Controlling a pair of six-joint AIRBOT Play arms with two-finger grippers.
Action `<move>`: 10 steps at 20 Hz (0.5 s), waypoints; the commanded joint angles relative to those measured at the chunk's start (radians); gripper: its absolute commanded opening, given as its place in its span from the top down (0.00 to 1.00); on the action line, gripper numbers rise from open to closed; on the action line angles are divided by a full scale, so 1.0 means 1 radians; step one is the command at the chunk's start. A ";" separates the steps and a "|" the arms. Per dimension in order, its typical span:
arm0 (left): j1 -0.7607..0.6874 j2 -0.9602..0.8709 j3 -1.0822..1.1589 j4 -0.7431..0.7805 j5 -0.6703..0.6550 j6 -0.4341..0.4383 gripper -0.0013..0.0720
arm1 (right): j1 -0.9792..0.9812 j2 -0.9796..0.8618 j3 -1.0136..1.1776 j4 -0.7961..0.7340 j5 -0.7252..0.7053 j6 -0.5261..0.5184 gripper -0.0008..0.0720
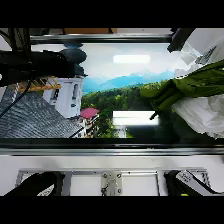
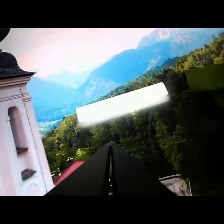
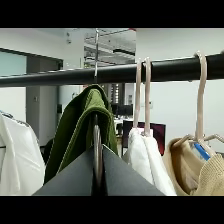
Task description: Fold the clothes and pants, and hang the long-sleeved shirts on hangers.
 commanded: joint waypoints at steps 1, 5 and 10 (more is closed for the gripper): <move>-0.039 -0.001 0.001 0.000 0.000 0.000 0.96 | -0.001 -0.059 0.033 0.000 -0.039 0.011 0.98; -0.079 -0.002 0.001 0.000 0.000 0.000 0.96 | -0.002 -0.095 0.033 0.000 -0.044 0.011 0.98; -0.085 -0.002 0.001 0.000 -0.005 0.000 0.96 | -0.008 -0.106 0.032 -0.001 -0.044 0.010 0.98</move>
